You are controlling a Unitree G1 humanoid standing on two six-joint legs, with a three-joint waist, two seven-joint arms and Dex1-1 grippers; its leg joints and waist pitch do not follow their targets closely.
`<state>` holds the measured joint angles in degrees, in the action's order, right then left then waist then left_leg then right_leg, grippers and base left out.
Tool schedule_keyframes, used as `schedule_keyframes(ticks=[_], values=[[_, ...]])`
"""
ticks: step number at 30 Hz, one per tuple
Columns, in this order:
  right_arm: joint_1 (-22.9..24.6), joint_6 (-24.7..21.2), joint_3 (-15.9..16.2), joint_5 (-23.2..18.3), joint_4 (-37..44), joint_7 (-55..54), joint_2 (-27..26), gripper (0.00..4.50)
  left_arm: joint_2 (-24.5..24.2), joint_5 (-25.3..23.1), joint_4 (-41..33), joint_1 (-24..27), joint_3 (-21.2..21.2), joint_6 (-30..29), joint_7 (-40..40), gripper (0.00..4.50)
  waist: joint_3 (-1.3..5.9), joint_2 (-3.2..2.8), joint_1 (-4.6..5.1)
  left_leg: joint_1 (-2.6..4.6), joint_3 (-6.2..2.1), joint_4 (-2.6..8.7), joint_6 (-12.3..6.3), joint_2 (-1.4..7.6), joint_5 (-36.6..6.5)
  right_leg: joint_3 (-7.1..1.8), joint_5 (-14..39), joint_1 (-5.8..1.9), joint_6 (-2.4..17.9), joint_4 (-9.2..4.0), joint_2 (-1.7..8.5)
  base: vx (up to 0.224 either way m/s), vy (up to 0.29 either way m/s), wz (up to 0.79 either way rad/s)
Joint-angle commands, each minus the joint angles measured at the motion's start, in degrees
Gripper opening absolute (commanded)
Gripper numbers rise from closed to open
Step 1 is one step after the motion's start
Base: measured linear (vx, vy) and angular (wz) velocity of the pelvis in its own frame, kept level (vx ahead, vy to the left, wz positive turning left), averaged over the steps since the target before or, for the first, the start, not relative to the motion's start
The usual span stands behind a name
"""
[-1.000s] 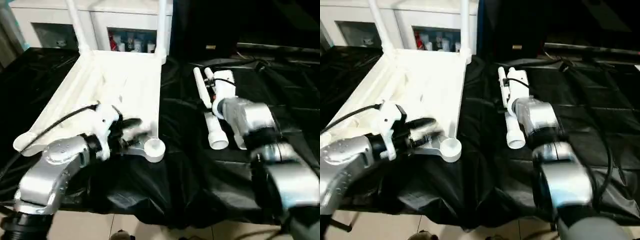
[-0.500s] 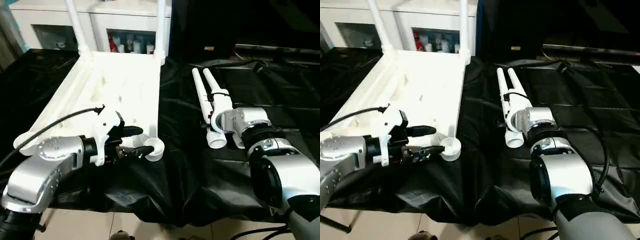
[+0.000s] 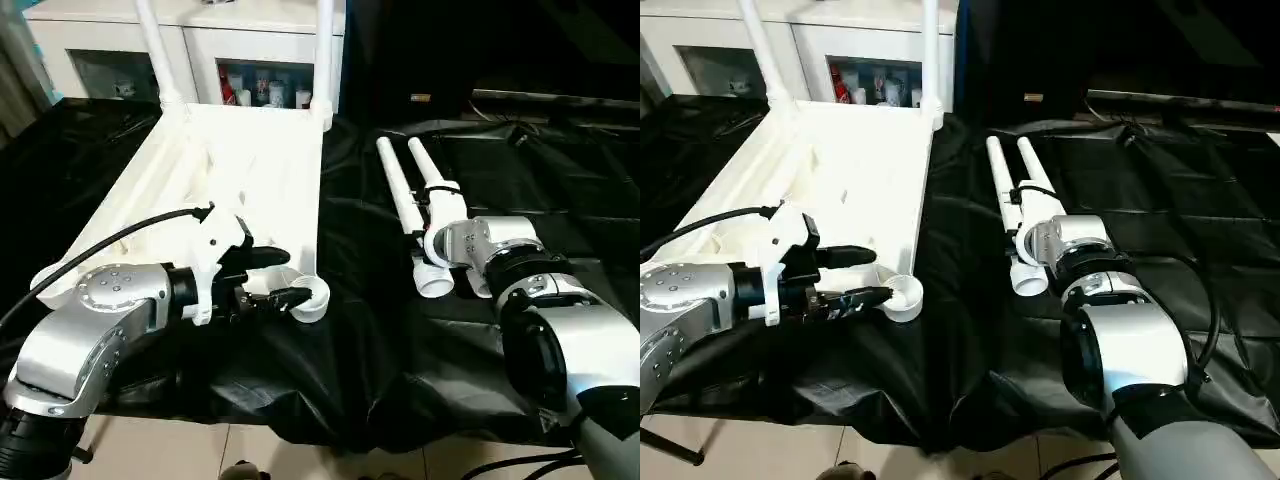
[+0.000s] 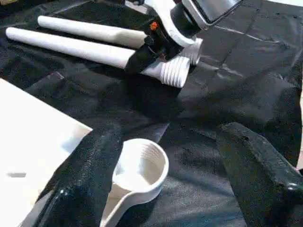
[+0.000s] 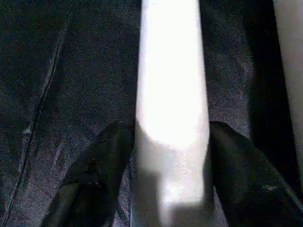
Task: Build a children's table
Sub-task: Pick table leg
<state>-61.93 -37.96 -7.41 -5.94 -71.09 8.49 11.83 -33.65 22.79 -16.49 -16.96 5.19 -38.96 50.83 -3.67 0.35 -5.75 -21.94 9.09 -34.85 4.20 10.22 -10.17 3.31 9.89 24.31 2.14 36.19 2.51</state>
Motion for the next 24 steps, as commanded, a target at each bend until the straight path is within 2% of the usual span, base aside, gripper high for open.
schedule_keyframes(ticks=[1,2,3,4,5,8,9,10,11,13,14,16,18,19,20,21,22,23,24], values=[[-0.4,0.5,-0.8,-0.2,-1.4,-0.7,0.2,2.30,-0.2,-0.8,0.0,-0.3,0.9,0.4,-0.8,3.63,4.26,-0.76,-0.26,0.65,-0.37,3.83,2.51,2.16,-11.8,-2.79,10.5,-3.60,10.2,-3.69,4.81,0.000,0.000,0.00],[-0.3,0.6,-1.1,-0.3,-1.4,-0.9,0.3,2.23,0.1,-0.6,-0.1,-0.1,0.8,0.2,-1.0,3.63,4.26,-0.83,-0.28,0.68,-0.40,3.84,2.61,2.17,-12.0,-2.79,10.8,-3.56,10.1,-3.66,4.82,0.000,0.000,0.00],[-0.3,0.6,-1.1,-0.3,-1.4,-1.0,0.3,2.04,0.1,-0.5,-0.1,-0.1,0.8,0.2,-1.0,3.81,4.27,-0.56,-0.26,0.66,-0.36,3.85,2.55,2.17,-12.0,-2.78,10.8,-3.60,10.1,-3.70,4.83,0.000,0.000,0.00],[-0.2,0.7,-1.4,-0.5,-1.5,-1.2,0.3,1.97,0.3,-0.5,-0.3,0.1,0.8,0.3,-1.1,3.81,4.31,-0.64,-0.32,0.68,-0.38,3.83,2.57,2.18,-11.8,-2.79,10.7,-3.63,10.1,-3.63,4.90,0.000,0.000,0.00],[0.0,1.0,-2.4,-1.3,-1.3,-1.9,0.6,1.94,1.2,-0.2,-0.3,0.3,0.4,-0.2,-2.3,3.99,4.21,-0.89,-0.41,0.69,-0.40,3.83,2.64,2.16,-12.3,-2.78,11.4,-3.56,10.0,-3.72,4.94,0.000,0.000,0.00],[0.0,1.0,-2.4,-1.3,-1.3,-1.9,0.6,1.93,1.2,-0.2,-0.3,0.3,0.4,-0.2,-2.3,4.02,4.23,-0.82,-0.43,0.71,-0.41,3.86,2.70,2.18,-12.6,-2.70,11.9,-3.56,9.8,-3.81,4.90,0.000,0.000,0.00],[0.2,1.2,-3.2,-1.8,-1.3,-2.2,0.8,1.89,1.8,-0.1,-0.3,0.4,0.1,-0.5,-3.1,4.29,4.26,-0.81,-0.44,0.80,-0.38,3.84,2.73,2.22,-12.7,-2.69,11.8,-3.50,9.7,-3.79,4.88,0.000,0.000,0.00],[1.0,1.4,-5.6,-3.8,-0.7,-2.2,1.2,1.88,3.6,0.8,-0.1,0.4,-0.6,-1.2,-4.6,4.38,4.25,-0.78,-0.44,0.80,-0.38,3.83,2.74,2.21,-12.7,-2.68,11.7,-3.50,9.7,-3.79,4.87,0.000,0.000,0.00],[1.4,1.5,-6.7,-4.8,-0.5,-2.1,1.4,1.88,4.5,1.3,0.1,0.3,-1.0,-1.5,-5.3,4.42,4.22,-1.12,-0.39,0.87,-0.37,3.79,2.90,2.23,-13.3,-2.60,11.3,-3.58,9.6,-3.93,4.77,0.000,0.000,0.00],[2.0,1.5,-8.2,-6.3,0.0,-1.4,1.7,1.88,6.4,1.4,1.1,-0.3,-1.7,-1.2,-7.3,4.46,4.34,-1.06,-0.57,0.85,-0.36,3.74,2.74,2.20,-13.2,-2.56,10.9,-3.67,9.9,-3.86,4.87,0.000,0.000,0.00],[2.8,1.7,-9.5,-7.7,0.7,0.2,2.1,1.88,8.6,1.1,3.2,-1.5,-2.3,-0.6,-9.5,4.48,4.24,-1.62,-0.50,0.91,-0.30,3.65,2.71,2.20,-13.8,-2.55,10.7,-3.53,9.9,-4.08,4.66,0.000,0.000,0.00],[3.7,3.7,-11.0,-9.4,2.2,3.1,2.3,1.88,10.3,-0.5,6.5,-3.6,-2.4,-0.8,-12.7,4.50,4.29,-1.24,-0.80,1.12,-0.06,3.56,1.98,1.98,-14.6,-2.51,12.3,-3.57,9.2,-4.54,4.51,0.000,0.000,0.00],[4.3,5.1,-11.9,-10.5,3.3,5.0,2.4,1.88,11.3,-1.4,8.5,-5.0,-2.5,-1.1,-14.5,4.50,4.49,-1.16,-0.96,0.82,-0.40,3.66,1.69,2.11,-13.4,-2.36,13.0,-3.98,8.6,-4.28,4.88,0.000,0.000,0.00],[5.9,8.9,-12.6,-11.9,6.8,9.4,2.3,1.88,13.7,-0.9,12.0,-7.4,-3.6,-1.9,-16.7,4.50,4.44,-1.07,-0.72,0.35,-0.22,3.63,1.20,2.03,-12.1,-2.28,12.4,-4.19,8.8,-4.53,4.82,0.000,0.000,0.00],[7.7,11.4,-12.9,-13.2,10.8,13.7,2.1,1.88,15.8,-0.2,14.8,-9.6,-4.5,-2.0,-18.2,4.50,4.81,-1.42,-1.16,0.83,-0.31,3.36,1.02,2.22,-11.3,-2.36,11.4,-4.04,8.8,-4.28,5.08,0.000,0.000,0.00],[7.7,11.4,-12.9,-13.2,10.8,13.7,2.1,1.88,15.8,-0.2,14.8,-9.6,-4.5,-2.0,-18.2,4.50,4.68,-1.08,-1.08,0.53,-0.10,3.36,0.27,2.00,-10.8,-2.32,10.7,-4.09,8.6,-4.62,4.81,0.000,0.000,0.00],[10.3,11.2,-12.6,-15.3,17.1,19.2,1.6,1.88,19.0,1.8,17.8,-12.3,-6.3,-2.2,-19.5,4.50,4.77,-0.91,-1.06,0.32,-0.13,3.31,-0.47,1.91,-9.3,-2.20,8.8,-4.42,9.5,-4.24,4.67,0.000,0.000,0.00],[16.5,9.2,-10.1,-19.5,29.9,29.3,0.6,1.88,24.0,5.3,22.9,-17.0,-9.2,-2.4,-22.0,4.50,4.79,-0.99,-1.45,0.47,-0.06,3.11,-1.61,1.89,-8.9,-2.23,8.1,-4.39,8.9,-4.52,4.60,0.000,0.000,0.00],[17.4,8.9,-9.6,-20.2,31.8,30.8,0.4,1.87,24.6,5.7,23.6,-17.6,-9.6,-2.4,-22.3,4.50,4.67,-1.02,-1.61,0.36,0.00,3.01,-2.44,1.77,-8.3,-2.18,7.6,-4.56,8.6,-4.69,4.44,0.000,0.000,0.00]])
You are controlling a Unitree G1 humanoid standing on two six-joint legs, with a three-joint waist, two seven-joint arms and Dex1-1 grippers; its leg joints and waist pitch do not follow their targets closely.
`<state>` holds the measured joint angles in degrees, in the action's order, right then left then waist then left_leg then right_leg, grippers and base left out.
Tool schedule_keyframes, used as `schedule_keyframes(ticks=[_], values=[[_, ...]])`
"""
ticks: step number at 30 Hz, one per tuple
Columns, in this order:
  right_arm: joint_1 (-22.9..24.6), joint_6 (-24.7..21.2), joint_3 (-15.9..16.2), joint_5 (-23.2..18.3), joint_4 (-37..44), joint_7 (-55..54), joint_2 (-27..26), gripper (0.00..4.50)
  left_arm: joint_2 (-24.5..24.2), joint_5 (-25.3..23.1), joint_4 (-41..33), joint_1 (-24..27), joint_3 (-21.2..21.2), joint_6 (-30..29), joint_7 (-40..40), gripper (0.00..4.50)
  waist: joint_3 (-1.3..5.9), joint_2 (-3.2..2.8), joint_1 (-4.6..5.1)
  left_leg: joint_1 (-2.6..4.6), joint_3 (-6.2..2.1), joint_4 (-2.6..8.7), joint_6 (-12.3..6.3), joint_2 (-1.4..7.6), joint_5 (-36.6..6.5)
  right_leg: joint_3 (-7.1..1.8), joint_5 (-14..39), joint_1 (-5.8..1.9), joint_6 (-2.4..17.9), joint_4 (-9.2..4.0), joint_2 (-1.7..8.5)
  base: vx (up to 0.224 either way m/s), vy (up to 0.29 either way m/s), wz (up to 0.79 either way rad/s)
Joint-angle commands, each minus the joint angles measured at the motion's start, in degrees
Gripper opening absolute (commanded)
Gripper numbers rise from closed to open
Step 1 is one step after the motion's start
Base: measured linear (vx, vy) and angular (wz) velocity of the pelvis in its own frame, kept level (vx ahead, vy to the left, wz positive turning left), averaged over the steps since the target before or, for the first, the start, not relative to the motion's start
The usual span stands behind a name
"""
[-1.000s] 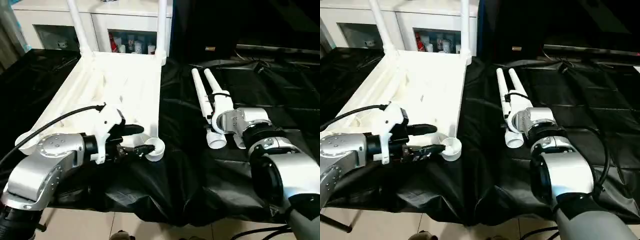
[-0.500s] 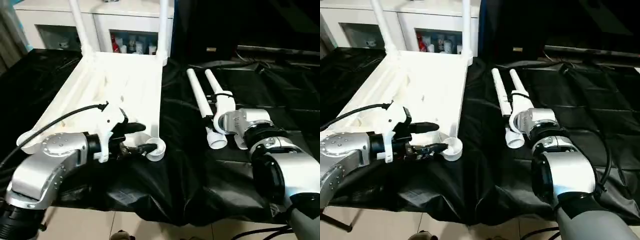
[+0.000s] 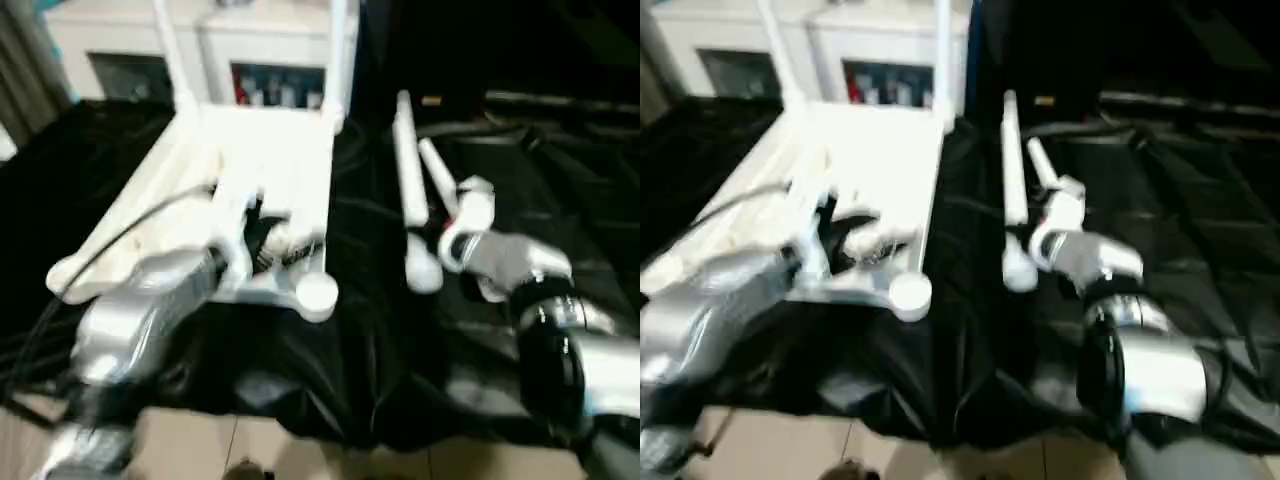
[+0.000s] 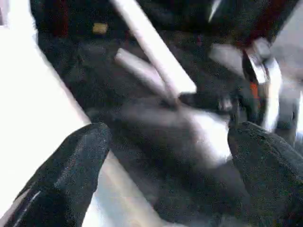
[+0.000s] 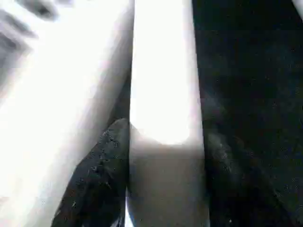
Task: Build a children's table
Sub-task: Pick table leg
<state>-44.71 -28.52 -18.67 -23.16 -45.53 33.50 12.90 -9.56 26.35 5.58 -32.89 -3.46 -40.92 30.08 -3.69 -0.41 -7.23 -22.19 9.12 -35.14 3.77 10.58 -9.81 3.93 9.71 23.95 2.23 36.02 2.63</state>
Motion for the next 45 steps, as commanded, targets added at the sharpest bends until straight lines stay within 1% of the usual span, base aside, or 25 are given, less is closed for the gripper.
schedule_keyframes(ticks=[1,2,3,4,5,7,8,10,13,15,17,18,19,20,21,22,24,25,31,35,38,42,43,44,45], values=[[3.2,-1.0,3.1,-4.9,11.8,10.0,-1.1,1.87,2.4,3.5,3.6,-3.5,-2.2,-0.3,-2.7,4.50,4.94,-0.10,-0.66,0.58,-0.30,3.33,-2.91,1.79,-7.6,-2.71,6.9,-4.28,8.6,-4.30,4.62,0.000,0.000,0.00],[6.1,-2.1,5.3,-6.4,16.6,13.2,-1.3,1.87,4.3,5.4,5.8,-5.5,-3.6,-0.7,-3.7,4.50,5.16,-0.12,-0.91,0.16,-0.68,3.52,-3.24,2.02,-6.5,-2.46,6.5,-4.61,9.2,-3.82,5.05,0.000,0.000,0.00],[7.8,-2.8,6.6,-7.2,19.1,14.8,-1.4,1.87,5.4,6.6,7.1,-6.7,-4.5,-1.1,-4.3,4.50,4.96,-0.05,-0.92,0.19,-0.34,3.39,-3.74,1.77,-6.5,-2.44,7.2,-4.33,8.9,-4.44,4.73,0.000,0.000,0.00],[7.8,-2.8,6.6,-7.2,19.1,14.8,-1.4,1.87,5.4,6.6,7.1,-6.7,-4.5,-1.1,-4.3,4.50,4.95,0.08,-1.18,0.54,-0.33,3.34,-3.84,1.89,-7.4,-2.52,9.4,-4.18,9.2,-4.66,5.14,0.000,0.000,0.00],[9.4,-3.4,7.7,-8.1,21.4,16.3,-1.4,1.86,6.6,8.2,8.2,-7.8,-5.3,-1.9,-4.4,4.50,4.95,0.16,-1.26,0.29,-0.25,3.35,-3.55,1.69,-7.1,-2.47,11.5,-4.28,9.1,-4.82,5.15,0.000,0.000,0.00],[10.8,-4.2,8.3,-9.3,23.2,17.7,-1.7,1.86,7.7,8.8,9.5,-8.8,-5.6,-2.1,-4.7,4.50,4.79,0.04,-1.67,0.68,-0.17,3.34,-3.32,1.75,-8.3,-2.50,15.7,-3.89,8.1,-5.47,5.16,0.000,0.000,0.00],[11.6,-3.7,8.9,-9.4,24.0,18.2,-2.1,1.86,8.6,9.1,10.4,-9.4,-6.1,-2.4,-5.1,4.50,4.78,-0.29,-1.67,0.76,-0.28,3.47,-2.90,1.87,-8.9,-2.44,17.6,-3.67,7.5,-5.56,5.14,0.000,0.000,0.00],[12.1,-3.2,9.3,-9.2,24.4,18.2,-2.5,1.86,9.2,9.3,10.9,-9.7,-6.4,-2.7,-5.4,4.50,4.75,-0.32,-1.78,0.92,-0.36,3.64,-2.23,2.07,-9.6,-2.40,18.6,-3.49,7.0,-5.73,5.11,0.000,0.000,0.00],[12.7,-2.5,9.9,-8.2,25.4,17.4,-3.4,1.86,10.2,10.5,10.2,-9.8,-7.6,-4.1,-5.4,4.50,4.67,-0.31,-1.72,0.94,-0.42,3.85,-1.63,2.20,-10.8,-2.35,18.6,-3.48,7.1,-5.72,5.30,0.000,0.000,0.00],[14.1,-2.2,11.7,-6.5,28.7,16.4,-3.7,1.86,11.1,12.4,9.9,-10.0,-8.9,-5.6,-6.3,4.21,4.83,-0.44,-1.74,0.90,-0.48,3.87,-1.49,2.25,-10.4,-2.35,16.9,-3.56,7.3,-5.47,5.22,0.000,0.000,0.00],[14.5,0.1,14.2,-3.1,29.6,14.0,-4.1,1.86,11.7,13.0,8.6,-9.2,-8.7,-6.3,-7.6,4.11,4.85,-0.90,-1.80,0.75,-0.59,3.88,-1.22,2.28,-9.9,-2.40,14.2,-3.51,7.9,-5.20,5.30,0.000,0.000,0.00],[14.7,0.4,14.9,-2.6,30.2,13.5,-4.1,1.86,11.9,13.4,8.3,-8.9,-8.6,-6.7,-8.0,4.02,4.82,-0.83,-1.76,0.74,-0.56,3.92,-1.13,2.34,-10.5,-2.40,14.2,-3.53,8.0,-5.24,5.30,0.000,0.000,0.00],[14.7,0.6,15.5,-2.2,30.8,12.7,-4.3,1.86,12.1,13.6,7.9,-8.7,-8.6,-6.8,-8.5,4.02,4.74,-1.07,-1.81,0.76,-0.53,3.87,-1.15,2.15,-10.9,-2.42,14.9,-3.58,7.7,-5.38,5.33,0.000,0.000,0.00],[14.7,0.9,16.1,-1.7,31.1,12.2,-4.5,1.86,12.4,13.7,7.8,-8.6,-8.9,-6.9,-9.3,3.88,4.69,-0.87,-1.71,0.74,-0.48,3.93,-1.27,2.13,-11.2,-2.44,15.6,-3.64,7.4,-5.56,5.36,0.000,0.000,0.00],[14.7,1.0,16.2,-1.6,31.2,12.0,-4.6,1.86,12.6,13.7,7.7,-8.5,-9.0,-6.9,-9.6,3.69,4.69,-1.23,-1.82,0.75,-0.56,3.93,-1.17,2.14,-11.3,-2.43,15.9,-3.63,7.4,-5.53,5.39,0.000,0.000,0.00],[14.6,1.3,16.9,-0.6,31.9,10.6,-5.2,1.86,13.3,13.5,7.5,-8.6,-9.9,-6.9,-11.4,3.67,4.61,-0.98,-1.70,0.71,-0.49,3.94,-1.25,2.05,-11.7,-2.37,16.7,-3.65,6.9,-5.73,5.26,0.000,0.000,0.00],[14.4,1.8,17.3,0.5,32.4,8.7,-5.9,1.86,13.8,12.3,7.6,-8.9,-10.5,-6.5,-14.1,3.53,4.62,-1.17,-1.72,0.64,-0.59,3.98,-1.14,2.11,-11.3,-2.39,17.3,-3.58,6.3,-5.72,5.26,0.000,0.000,0.00],[14.4,1.9,17.4,0.8,32.5,8.1,-6.1,1.86,13.9,12.1,7.7,-9.0,-10.7,-6.4,-15.0,3.27,4.57,-1.28,-1.74,0.75,-0.61,4.04,-1.12,2.11,-11.9,-2.35,18.4,-3.48,6.0,-5.91,5.32,0.000,0.000,0.00],[14.4,3.5,18.1,2.3,32.8,4.6,-7.5,1.86,14.2,9.9,8.3,-9.2,-11.7,-4.4,-19.8,2.93,4.65,-1.36,-1.53,0.71,-0.67,4.20,-1.01,2.20,-11.6,-2.39,16.7,-3.46,5.5,-5.84,5.17,0.000,0.000,0.00],[14.1,3.5,18.6,2.9,33.1,3.4,-8.3,1.86,14.2,8.7,10.0,-10.0,-12.8,-1.8,-22.3,2.57,4.91,-1.58,-1.19,0.70,-0.66,4.22,-1.34,2.24,-10.0,-2.35,11.8,-3.74,6.5,-5.53,5.11,0.000,0.000,0.00],[13.9,4.1,19.1,3.5,32.8,3.3,-8.4,1.86,14.4,9.3,10.9,-10.8,-13.9,-1.1,-23.6,2.40,4.98,-2.03,-1.26,0.68,-0.61,4.00,-1.82,2.18,-9.2,-2.35,9.4,-3.74,7.6,-5.42,5.15,0.000,0.000,0.00],[14.2,4.5,19.3,3.5,33.1,2.8,-8.2,1.86,13.6,9.2,11.1,-11.7,-13.7,-0.5,-23.0,1.98,4.84,-1.97,-1.22,0.64,-0.64,4.12,-1.89,2.15,-10.2,-2.28,10.5,-3.85,7.6,-5.50,5.19,0.000,0.000,0.00],[14.2,4.6,19.4,3.6,33.2,2.7,-8.3,1.86,13.4,9.2,10.9,-11.7,-13.6,-0.4,-22.7,1.98,4.83,-2.23,-1.34,0.66,-0.68,4.13,-1.86,2.12,-10.3,-2.26,11.0,-3.85,7.6,-5.48,5.24,0.000,0.000,0.00],[14.2,4.6,19.4,3.6,33.3,2.6,-8.3,1.86,13.3,9.3,10.8,-11.8,-13.6,-0.5,-22.6,1.93,4.82,-2.08,-1.33,0.63,-0.61,4.09,-1.88,2.09,-10.4,-2.30,12.1,-3.88,7.3,-5.65,5.30,0.000,0.000,0.00],[14.2,4.5,19.4,3.3,33.3,3.0,-8.5,1.86,13.0,9.2,10.4,-11.6,-13.0,-0.7,-21.8,1.91,4.78,-2.36,-1.43,0.58,-0.68,4.11,-1.84,2.10,-10.4,-2.29,12.4,-3.88,7.3,-5.62,5.36,0.000,0.000,0.00]])
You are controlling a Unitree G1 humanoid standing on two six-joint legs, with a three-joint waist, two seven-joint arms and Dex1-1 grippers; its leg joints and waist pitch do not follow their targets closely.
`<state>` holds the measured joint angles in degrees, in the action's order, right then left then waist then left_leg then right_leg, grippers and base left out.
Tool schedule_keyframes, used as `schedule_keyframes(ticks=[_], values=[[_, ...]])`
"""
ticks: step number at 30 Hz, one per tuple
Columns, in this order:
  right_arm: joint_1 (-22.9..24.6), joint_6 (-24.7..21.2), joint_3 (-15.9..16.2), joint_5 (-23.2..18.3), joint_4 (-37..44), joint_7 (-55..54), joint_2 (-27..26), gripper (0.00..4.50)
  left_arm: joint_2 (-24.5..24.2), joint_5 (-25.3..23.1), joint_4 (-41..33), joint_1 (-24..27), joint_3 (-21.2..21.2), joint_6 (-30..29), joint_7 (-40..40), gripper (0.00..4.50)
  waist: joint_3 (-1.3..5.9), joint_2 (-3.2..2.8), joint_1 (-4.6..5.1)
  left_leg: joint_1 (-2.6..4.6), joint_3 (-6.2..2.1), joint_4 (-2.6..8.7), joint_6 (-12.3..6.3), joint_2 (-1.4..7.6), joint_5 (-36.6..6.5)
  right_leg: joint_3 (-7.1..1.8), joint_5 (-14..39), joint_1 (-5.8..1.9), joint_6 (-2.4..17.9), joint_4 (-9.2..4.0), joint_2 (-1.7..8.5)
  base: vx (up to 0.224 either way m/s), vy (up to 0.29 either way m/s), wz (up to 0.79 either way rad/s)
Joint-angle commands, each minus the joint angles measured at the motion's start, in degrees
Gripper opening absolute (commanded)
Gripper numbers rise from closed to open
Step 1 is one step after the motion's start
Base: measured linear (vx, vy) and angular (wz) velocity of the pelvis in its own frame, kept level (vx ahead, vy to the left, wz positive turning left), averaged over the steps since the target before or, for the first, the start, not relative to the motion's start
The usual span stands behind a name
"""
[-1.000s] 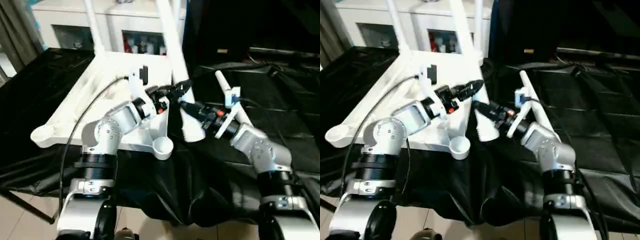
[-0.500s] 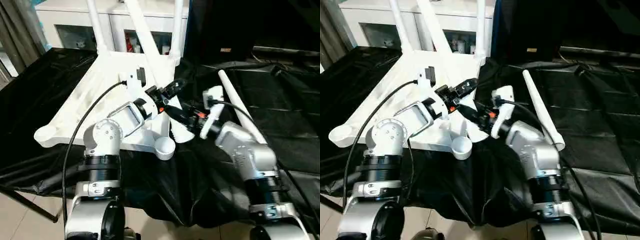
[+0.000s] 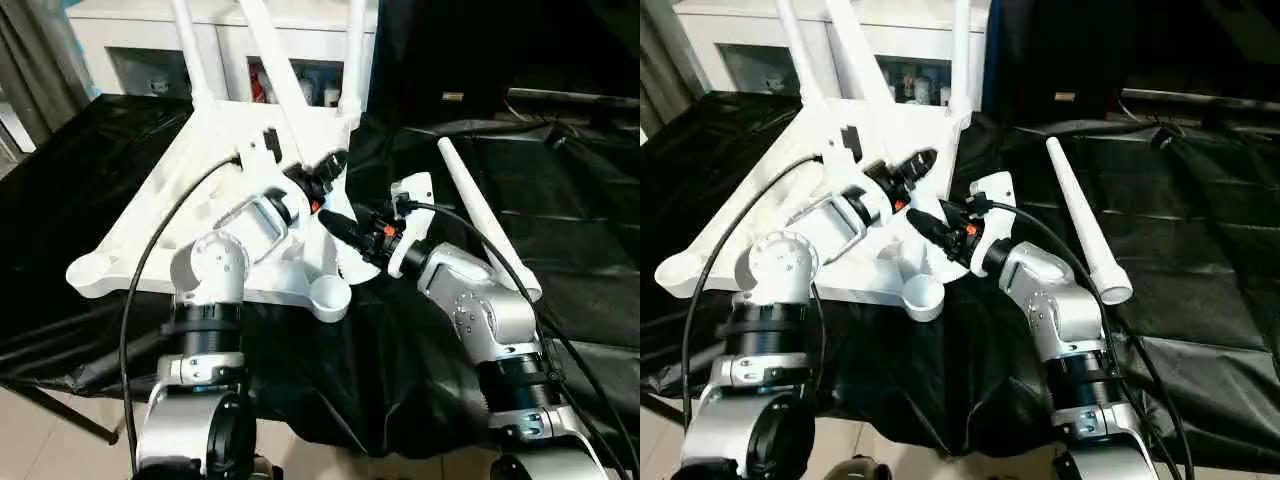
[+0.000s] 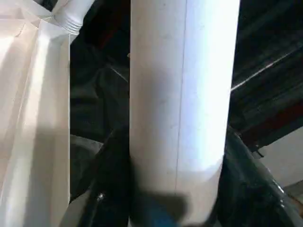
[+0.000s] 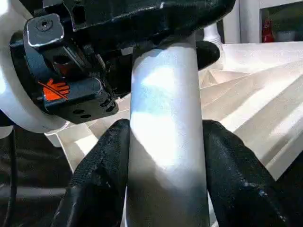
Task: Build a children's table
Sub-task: Pick table leg
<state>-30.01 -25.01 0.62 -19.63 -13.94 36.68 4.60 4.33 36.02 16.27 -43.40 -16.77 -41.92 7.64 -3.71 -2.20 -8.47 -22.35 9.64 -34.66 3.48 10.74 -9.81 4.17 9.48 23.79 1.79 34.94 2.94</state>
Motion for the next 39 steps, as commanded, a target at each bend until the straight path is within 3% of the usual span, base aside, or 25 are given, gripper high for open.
schedule_keyframes(ticks=[1,2,3,4,6,8,9,11,13,14,18,19,21,24,27,30,32,35,36,37,39], values=[[-0.3,0.8,0.5,-0.7,1.9,0.9,-0.3,1.86,-1.4,-0.6,-0.8,-0.9,1.0,-0.1,1.7,1.90,4.79,-0.86,-0.27,0.83,-1.24,3.70,-1.57,2.01,-11.1,-2.49,13.6,-3.55,7.4,-4.75,5.03,0.000,0.000,0.00],[-0.3,0.9,0.7,-0.9,2.0,1.5,-0.3,1.86,-1.8,-0.6,-1.2,-0.6,1.4,-0.5,2.6,1.90,4.78,-0.62,-0.23,0.78,-1.24,3.73,-1.56,1.96,-11.2,-2.50,13.9,-3.64,7.2,-4.67,4.99,0.000,0.000,0.00],[-0.2,0.4,0.4,-1.5,2.1,1.7,-0.6,2.42,-2.3,-0.6,-1.6,-0.4,2.0,-0.8,3.5,1.90,4.79,-0.96,-0.37,0.79,-1.29,3.70,-1.56,1.95,-11.1,-2.49,14.0,-3.61,7.2,-4.62,5.03,0.000,0.000,0.00],[-0.2,0.0,0.2,-1.9,2.2,1.7,-0.7,2.56,-2.6,-0.6,-1.8,-0.3,2.2,-1.0,3.9,1.89,4.80,-0.85,-0.32,0.76,-1.28,3.71,-1.73,1.98,-11.0,-2.53,14.0,-3.54,7.1,-4.61,4.98,0.000,0.000,0.00],[-0.1,-1.5,-0.7,-3.8,2.6,2.9,-0.4,2.56,-3.7,-0.8,-2.0,-0.3,3.3,-1.2,5.5,1.89,4.83,-0.91,-0.45,0.79,-1.26,3.70,-1.89,1.98,-10.9,-2.52,14.5,-3.56,7.1,-4.64,5.05,0.000,0.000,0.00],[0.1,-3.2,-0.8,-5.3,3.4,5.8,1.6,2.91,-6.9,-1.3,-2.1,-0.4,5.4,-1.5,10.2,1.88,4.87,-1.32,-0.54,0.87,-1.31,3.76,-2.06,2.07,-10.9,-2.52,14.8,-3.39,6.6,-4.77,4.91,0.000,0.000,0.00],[-0.2,-3.6,-0.9,-5.4,3.3,6.2,2.2,2.91,-7.8,-1.1,-2.2,-0.5,6.0,-1.7,12.0,1.88,4.87,-1.19,-0.59,0.88,-1.33,3.75,-2.02,2.03,-10.8,-2.51,14.7,-3.47,6.5,-4.69,4.89,0.000,0.000,0.00],[-0.8,-5.2,-1.2,-6.2,3.1,7.4,3.4,3.08,-9.6,-0.5,-2.2,-0.8,7.0,-2.4,15.8,1.88,4.95,-1.64,-0.63,0.85,-1.30,3.67,-1.88,2.00,-9.7,-2.59,12.6,-3.44,7.2,-4.34,4.85,0.000,0.000,0.00],[-2.3,-10.1,-1.4,-8.3,2.7,11.4,6.4,3.08,-13.0,1.0,-2.3,-1.6,9.2,-4.8,22.9,1.88,4.96,-2.19,-0.65,0.96,-1.28,3.56,-1.72,1.84,-10.3,-2.55,12.8,-3.49,7.6,-4.25,4.81,0.000,0.000,0.00],[-2.4,-10.5,-1.3,-8.5,2.7,11.8,6.7,3.13,-13.2,1.2,-2.3,-1.7,9.3,-5.0,23.4,1.88,4.94,-1.90,-0.57,0.97,-1.16,3.59,-1.76,1.84,-10.4,-2.54,13.1,-3.59,7.6,-4.37,4.73,0.000,0.000,0.00],[-4.5,-15.1,-0.4,-10.8,2.9,16.5,10.6,3.15,-15.6,2.6,-2.6,-3.0,11.3,-6.9,29.1,1.88,5.10,-1.89,-1.29,0.75,-1.03,3.22,-2.65,1.82,-7.8,-2.62,13.7,-3.65,7.9,-4.16,4.93,0.000,0.000,0.00],[-5.7,-18.2,-0.6,-13.3,3.4,19.2,12.1,3.15,-16.7,3.8,-3.7,-3.3,12.7,-8.3,32.3,1.88,5.01,-1.29,-1.24,0.79,-0.89,3.20,-2.80,1.86,-7.7,-2.56,13.8,-3.52,7.8,-4.28,4.79,0.000,0.000,0.00],[-6.5,-20.1,-0.2,-14.5,3.4,21.5,13.3,3.15,-17.0,4.8,-5.0,-3.3,13.2,-9.2,34.2,1.88,5.08,-1.42,-1.60,0.71,-0.95,3.16,-3.05,2.04,-7.0,-2.60,13.9,-3.55,8.2,-3.93,4.97,0.000,0.000,0.00],[-7.2,-21.5,1.0,-14.5,3.1,23.7,14.5,3.15,-16.1,6.5,-5.5,-3.6,12.4,-9.9,34.9,1.88,5.06,-1.17,-1.67,0.59,-0.79,3.01,-3.01,1.92,-6.6,-2.54,14.6,-3.50,8.2,-4.05,5.01,0.000,0.000,0.00],[-7.8,-24.2,1.5,-16.1,3.1,25.9,15.2,3.15,-15.4,7.7,-6.5,-3.4,12.3,-9.5,37.3,1.88,5.09,-0.39,-1.68,0.43,-0.71,3.03,-3.17,1.81,-5.6,-2.57,15.8,-3.65,7.3,-4.16,5.07,0.000,0.000,0.00],[-7.9,-25.3,2.4,-16.3,3.2,26.7,15.5,3.15,-14.6,8.8,-7.3,-3.0,11.8,-9.1,38.2,1.88,5.15,-0.46,-1.68,0.43,-0.75,2.99,-3.37,2.01,-5.1,-2.56,14.8,-3.50,7.5,-3.97,4.99,0.000,0.000,0.00],[-8.0,-26.3,2.9,-16.8,3.3,27.2,15.9,3.15,-14.3,10.0,-7.7,-2.8,11.5,-9.0,39.2,1.88,5.07,0.10,-1.64,0.48,-0.61,3.00,-3.38,1.86,-5.1,-2.56,15.9,-3.57,7.2,-4.04,5.03,0.000,0.000,0.00],[-8.3,-27.1,3.5,-17.0,3.4,28.1,16.4,3.15,-14.6,11.3,-8.5,-2.4,11.5,-9.8,41.0,1.88,5.12,0.09,-1.63,0.43,-0.63,2.98,-3.20,1.91,-4.8,-2.59,16.0,-3.48,6.6,-4.03,4.98,0.000,0.000,0.00],[-8.4,-27.1,3.5,-16.9,3.3,28.3,16.4,3.15,-14.7,11.4,-8.7,-2.3,11.6,-9.8,41.4,1.88,5.05,0.51,-1.51,0.45,-0.52,3.02,-3.27,1.88,-4.9,-2.60,16.2,-3.44,6.5,-4.14,4.92,0.000,0.000,0.00],[-8.4,-27.2,3.6,-16.9,3.3,28.4,16.5,3.15,-14.7,11.4,-8.8,-2.1,11.7,-9.9,41.5,1.88,5.04,0.15,-1.57,0.51,-0.63,3.07,-3.14,1.99,-5.1,-2.62,16.8,-3.37,6.4,-4.11,5.04,0.000,0.000,0.00],[-8.9,-27.5,3.8,-16.8,3.2,29.0,16.9,3.15,-14.8,11.7,-9.2,-1.5,11.7,-10.2,42.1,1.88,5.02,0.70,-1.45,0.53,-0.53,3.14,-3.02,2.00,-5.0,-2.64,16.8,-3.39,6.1,-4.22,5.00,0.000,0.000,0.00]])
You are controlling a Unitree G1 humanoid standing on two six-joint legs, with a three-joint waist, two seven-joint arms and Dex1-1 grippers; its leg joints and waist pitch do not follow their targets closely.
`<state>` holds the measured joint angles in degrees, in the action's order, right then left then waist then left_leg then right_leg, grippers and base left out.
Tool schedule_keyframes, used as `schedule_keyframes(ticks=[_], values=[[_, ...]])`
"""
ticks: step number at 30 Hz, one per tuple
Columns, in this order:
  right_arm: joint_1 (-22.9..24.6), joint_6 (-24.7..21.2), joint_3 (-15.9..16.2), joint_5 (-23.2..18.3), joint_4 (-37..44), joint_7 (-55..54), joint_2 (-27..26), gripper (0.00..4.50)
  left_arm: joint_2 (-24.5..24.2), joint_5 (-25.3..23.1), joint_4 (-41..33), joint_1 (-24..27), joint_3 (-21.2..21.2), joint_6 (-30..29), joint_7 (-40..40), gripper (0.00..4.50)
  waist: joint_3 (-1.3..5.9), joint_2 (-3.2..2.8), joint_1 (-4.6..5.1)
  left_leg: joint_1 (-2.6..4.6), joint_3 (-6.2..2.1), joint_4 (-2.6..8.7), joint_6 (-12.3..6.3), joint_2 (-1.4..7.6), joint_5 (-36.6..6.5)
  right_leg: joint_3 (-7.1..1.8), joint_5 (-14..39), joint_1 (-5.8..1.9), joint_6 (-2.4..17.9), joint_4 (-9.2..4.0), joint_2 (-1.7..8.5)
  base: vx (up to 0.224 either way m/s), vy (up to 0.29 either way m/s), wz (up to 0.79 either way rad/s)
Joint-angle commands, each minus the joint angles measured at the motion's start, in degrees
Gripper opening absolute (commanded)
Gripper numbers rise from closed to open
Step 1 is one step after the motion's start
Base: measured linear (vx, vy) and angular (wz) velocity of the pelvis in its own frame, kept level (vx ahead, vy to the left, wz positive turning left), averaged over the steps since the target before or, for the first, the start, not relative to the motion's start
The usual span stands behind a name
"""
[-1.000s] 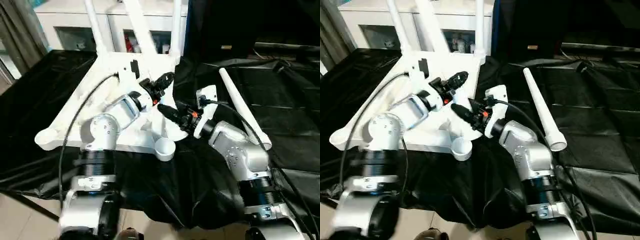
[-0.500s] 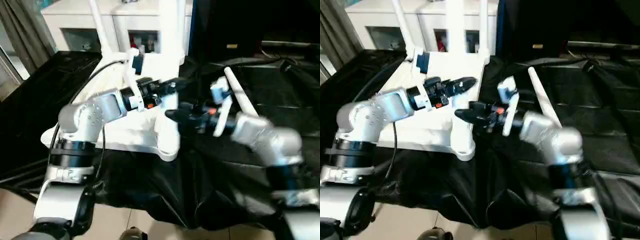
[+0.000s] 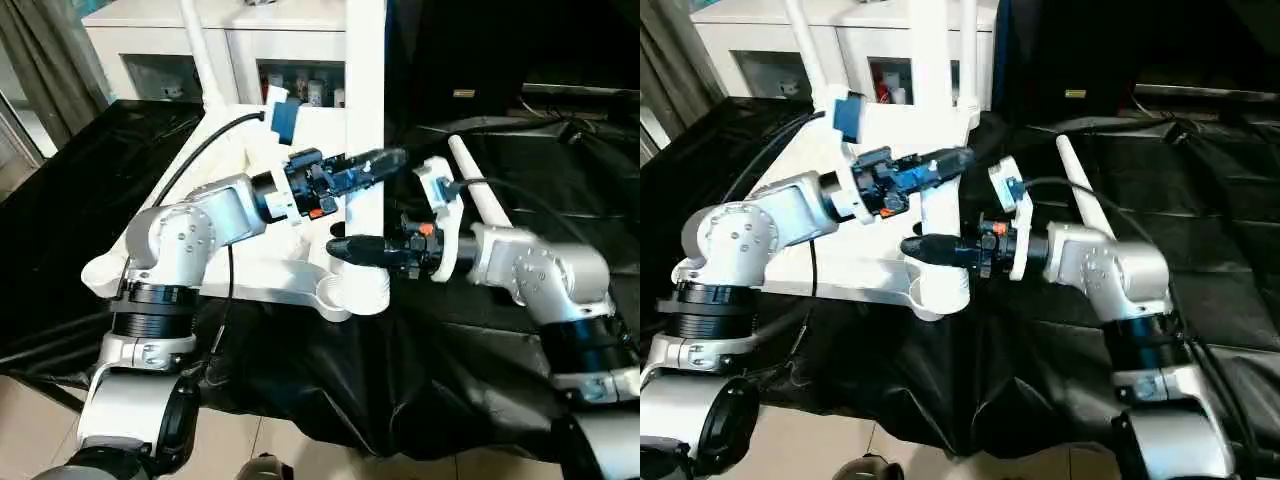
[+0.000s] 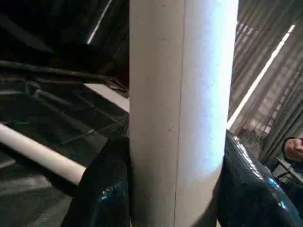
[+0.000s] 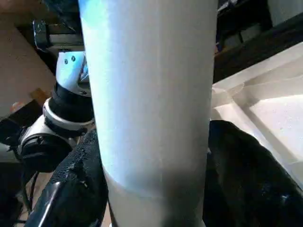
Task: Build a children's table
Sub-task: Pick table leg
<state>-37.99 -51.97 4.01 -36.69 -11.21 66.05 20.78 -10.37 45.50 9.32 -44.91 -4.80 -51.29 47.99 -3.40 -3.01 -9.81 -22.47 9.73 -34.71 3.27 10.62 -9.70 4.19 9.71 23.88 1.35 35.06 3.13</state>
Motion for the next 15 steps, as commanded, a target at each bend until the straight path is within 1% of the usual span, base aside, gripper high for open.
schedule_keyframes(ticks=[1,2,3,5,6,8,11,12,15], values=[[-1.2,-0.6,1.0,0.4,0.5,0.4,1.3,3.15,-0.2,2.5,-2.6,0.5,-0.1,-1.2,2.3,1.88,4.73,1.66,-0.07,0.66,-0.63,3.24,-2.59,2.17,-5.3,-2.65,16.5,-3.51,6.4,-4.26,4.78,0.000,0.000,0.00],[-1.5,-0.6,1.8,0.6,0.7,1.5,2.1,3.15,-0.2,3.1,-2.6,0.8,-0.3,-1.7,2.6,1.88,4.76,1.71,-0.04,0.76,-0.64,3.24,-2.35,2.21,-5.6,-2.65,16.5,-3.46,6.4,-4.20,4.80,0.000,0.000,0.00],[-1.6,-0.7,2.0,0.6,0.8,1.8,2.3,3.15,-0.2,3.4,-2.6,0.8,-0.4,-2.0,2.6,1.88,4.79,1.64,-0.04,0.85,-0.64,3.22,-2.25,2.23,-5.7,-2.63,16.4,-3.44,6.5,-4.16,4.79,0.000,0.000,0.00],[-1.8,-1.1,2.3,0.5,1.0,2.4,2.7,3.15,-0.4,3.6,-2.6,0.8,-0.3,-1.9,3.0,1.88,4.69,2.06,0.05,0.88,-0.59,3.29,-2.05,2.23,-6.3,-2.70,16.3,-3.42,6.6,-4.27,4.81,0.000,0.000,0.00],[-1.9,-1.2,2.5,0.5,1.1,2.8,3.0,3.15,-0.4,3.7,-2.6,0.8,-0.2,-1.8,3.2,1.88,4.71,2.06,0.02,0.89,-0.64,3.31,-1.98,2.25,-6.3,-2.70,16.2,-3.47,6.6,-4.16,4.82,0.000,0.000,0.00],[-2.0,-1.3,2.7,0.5,1.1,3.1,3.1,2.86,-0.4,3.7,-2.6,0.8,-0.1,-1.9,3.3,1.88,4.70,2.24,-0.02,0.88,-0.63,3.29,-1.97,2.28,-5.9,-2.77,15.5,-3.45,6.8,-4.10,4.85,0.000,0.000,0.00],[-2.3,-1.2,3.0,0.7,0.7,3.5,3.3,2.75,-0.1,3.6,-2.6,0.7,0.0,-1.9,3.4,1.88,4.71,2.33,-0.03,0.88,-0.63,3.30,-1.69,2.28,-6.3,-2.75,14.9,-3.51,7.0,-4.06,4.87,0.000,0.000,0.00],[-2.3,-1.2,3.0,0.7,0.7,3.5,3.3,2.51,-0.1,3.6,-2.6,0.7,0.0,-1.9,3.4,1.88,4.70,2.39,0.00,0.86,-0.65,3.31,-1.66,2.29,-6.3,-2.75,14.8,-3.54,7.1,-4.05,4.90,0.000,0.000,0.00],[-2.1,-1.1,3.8,0.7,0.9,3.8,3.4,2.39,-0.3,3.9,-3.1,0.8,0.4,-2.2,3.7,1.88,4.70,2.50,-0.04,0.88,-0.63,3.27,-1.63,2.24,-6.1,-2.75,14.3,-3.57,7.4,-3.96,4.87,0.000,0.000,0.00]])
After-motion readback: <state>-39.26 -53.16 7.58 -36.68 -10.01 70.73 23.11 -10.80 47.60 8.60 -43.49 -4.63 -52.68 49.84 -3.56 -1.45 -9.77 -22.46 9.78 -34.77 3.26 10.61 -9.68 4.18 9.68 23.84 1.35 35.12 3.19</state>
